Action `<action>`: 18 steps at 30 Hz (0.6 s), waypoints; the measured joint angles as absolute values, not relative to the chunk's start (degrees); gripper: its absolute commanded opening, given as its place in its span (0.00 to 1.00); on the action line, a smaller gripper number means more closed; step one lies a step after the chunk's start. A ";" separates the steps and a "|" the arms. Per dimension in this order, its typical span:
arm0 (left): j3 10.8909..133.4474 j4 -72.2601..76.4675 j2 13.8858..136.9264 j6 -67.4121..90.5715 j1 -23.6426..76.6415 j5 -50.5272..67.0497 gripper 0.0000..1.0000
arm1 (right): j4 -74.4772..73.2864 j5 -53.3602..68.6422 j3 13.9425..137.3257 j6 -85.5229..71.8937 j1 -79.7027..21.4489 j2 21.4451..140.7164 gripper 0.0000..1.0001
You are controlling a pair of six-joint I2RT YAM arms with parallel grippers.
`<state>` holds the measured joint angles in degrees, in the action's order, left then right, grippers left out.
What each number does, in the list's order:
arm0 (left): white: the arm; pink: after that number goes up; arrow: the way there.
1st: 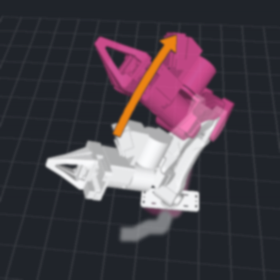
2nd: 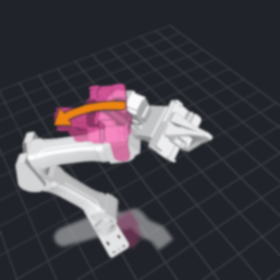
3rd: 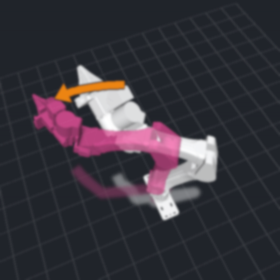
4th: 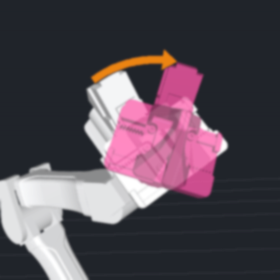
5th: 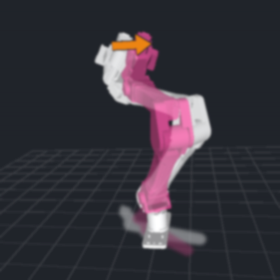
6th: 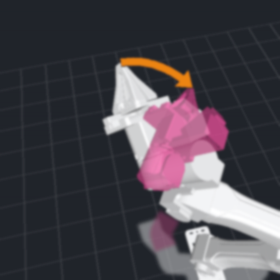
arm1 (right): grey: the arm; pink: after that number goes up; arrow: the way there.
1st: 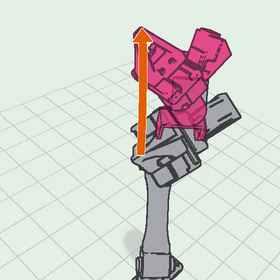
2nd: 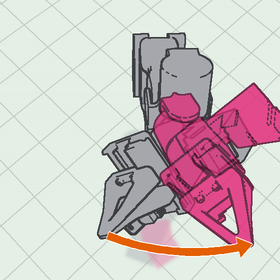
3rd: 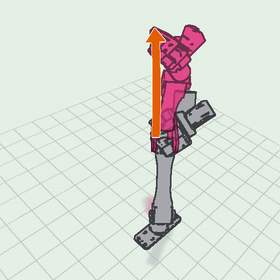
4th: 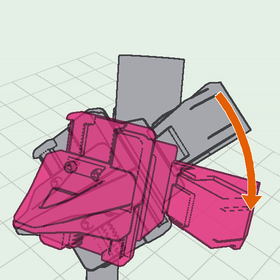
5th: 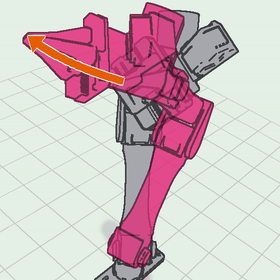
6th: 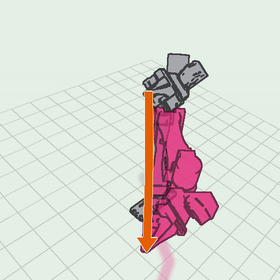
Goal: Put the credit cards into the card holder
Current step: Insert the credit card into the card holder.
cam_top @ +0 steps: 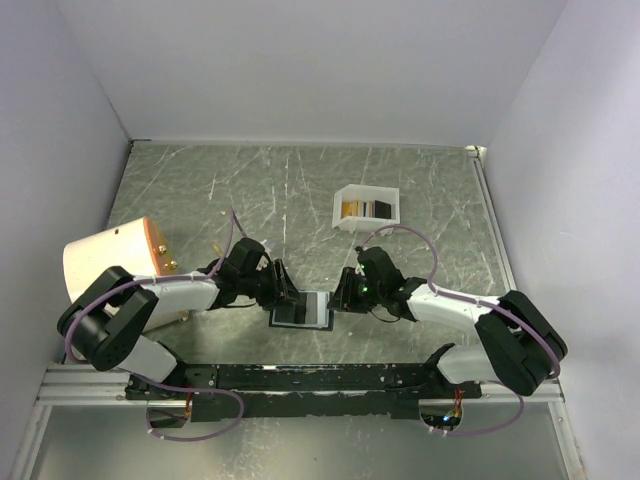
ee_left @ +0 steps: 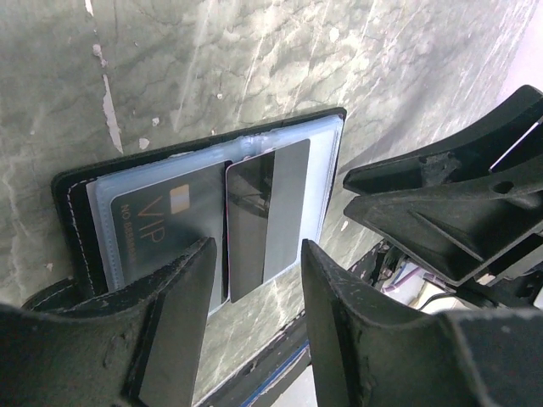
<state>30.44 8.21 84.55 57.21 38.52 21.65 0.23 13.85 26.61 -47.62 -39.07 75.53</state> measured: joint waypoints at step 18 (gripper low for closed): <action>30.41 14.09 90.35 58.98 38.59 24.62 0.26 | 3.92 15.57 24.95 -48.25 -39.09 76.34 0.43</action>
<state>30.41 14.09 90.35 58.98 38.59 24.62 3.92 15.57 24.95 -48.25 -39.09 76.34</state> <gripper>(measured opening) 0.299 0.422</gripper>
